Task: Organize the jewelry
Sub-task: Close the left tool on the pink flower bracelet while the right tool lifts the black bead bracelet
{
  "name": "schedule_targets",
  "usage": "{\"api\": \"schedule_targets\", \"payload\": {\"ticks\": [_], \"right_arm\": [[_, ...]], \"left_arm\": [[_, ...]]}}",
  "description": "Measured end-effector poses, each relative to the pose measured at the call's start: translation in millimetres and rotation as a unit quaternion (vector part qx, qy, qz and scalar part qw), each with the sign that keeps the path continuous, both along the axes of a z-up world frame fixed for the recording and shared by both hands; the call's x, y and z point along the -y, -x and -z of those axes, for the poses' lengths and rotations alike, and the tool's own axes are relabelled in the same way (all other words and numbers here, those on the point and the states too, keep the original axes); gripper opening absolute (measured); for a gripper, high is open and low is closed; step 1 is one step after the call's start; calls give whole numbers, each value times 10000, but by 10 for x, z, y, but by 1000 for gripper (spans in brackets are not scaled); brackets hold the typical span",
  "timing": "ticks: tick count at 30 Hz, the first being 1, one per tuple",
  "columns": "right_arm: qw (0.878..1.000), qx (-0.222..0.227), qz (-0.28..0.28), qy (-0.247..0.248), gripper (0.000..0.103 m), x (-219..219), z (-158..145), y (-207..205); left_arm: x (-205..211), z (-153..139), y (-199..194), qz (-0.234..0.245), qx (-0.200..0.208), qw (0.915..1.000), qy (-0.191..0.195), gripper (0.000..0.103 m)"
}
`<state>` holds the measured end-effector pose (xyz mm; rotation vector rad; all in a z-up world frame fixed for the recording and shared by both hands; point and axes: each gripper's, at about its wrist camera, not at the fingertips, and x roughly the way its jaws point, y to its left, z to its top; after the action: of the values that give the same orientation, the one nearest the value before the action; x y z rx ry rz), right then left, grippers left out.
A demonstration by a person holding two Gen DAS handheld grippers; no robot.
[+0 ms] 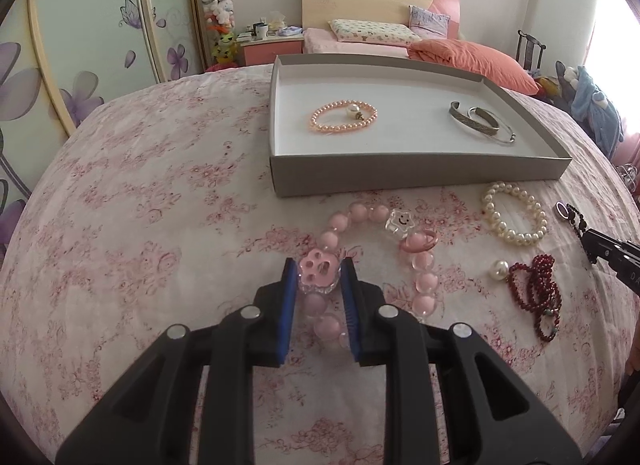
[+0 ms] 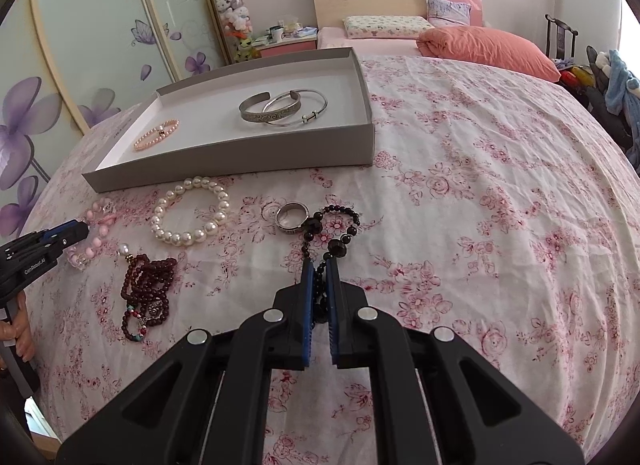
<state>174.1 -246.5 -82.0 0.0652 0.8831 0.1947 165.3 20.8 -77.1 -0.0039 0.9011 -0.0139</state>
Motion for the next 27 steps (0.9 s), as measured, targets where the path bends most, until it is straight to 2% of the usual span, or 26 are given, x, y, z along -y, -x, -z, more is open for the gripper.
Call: {"api": "schedule_targets", "payload": {"ticks": [3,7,10,14,15,20,22,24,27], "right_arm": [[10000,1,9,37,8,-9,-3,-3],[10000,-28,49,22,9,-8,-7,-21],[9999,-47,124,39,12,-1,-18,-37],[9996,-40,266,42,29,47,-27,-79],[9996,-36,284,40,30,54,-29,-90],[9996,-3,274,80,30,47,-10,-129],[9996,46,248,114,26,34,-3,-125],[9997,40,224,106,20,26,1,-120],[9997,36,247,81,17,34,-3,-113]], "left_arm": [[23,-3,-8,11,-1,10000,-63,25],[78,-4,-13,96,-15,9999,-81,37],[101,1,-16,103,-20,9999,-96,39],[91,3,-21,95,-22,9999,-47,39],[92,3,-21,92,-21,9999,-46,38],[51,3,-28,9,-9,10000,7,29],[28,1,-26,-31,-5,10000,48,24],[9,-2,-24,-53,-1,9999,98,24],[7,-2,-23,-53,0,9999,102,24]]}}
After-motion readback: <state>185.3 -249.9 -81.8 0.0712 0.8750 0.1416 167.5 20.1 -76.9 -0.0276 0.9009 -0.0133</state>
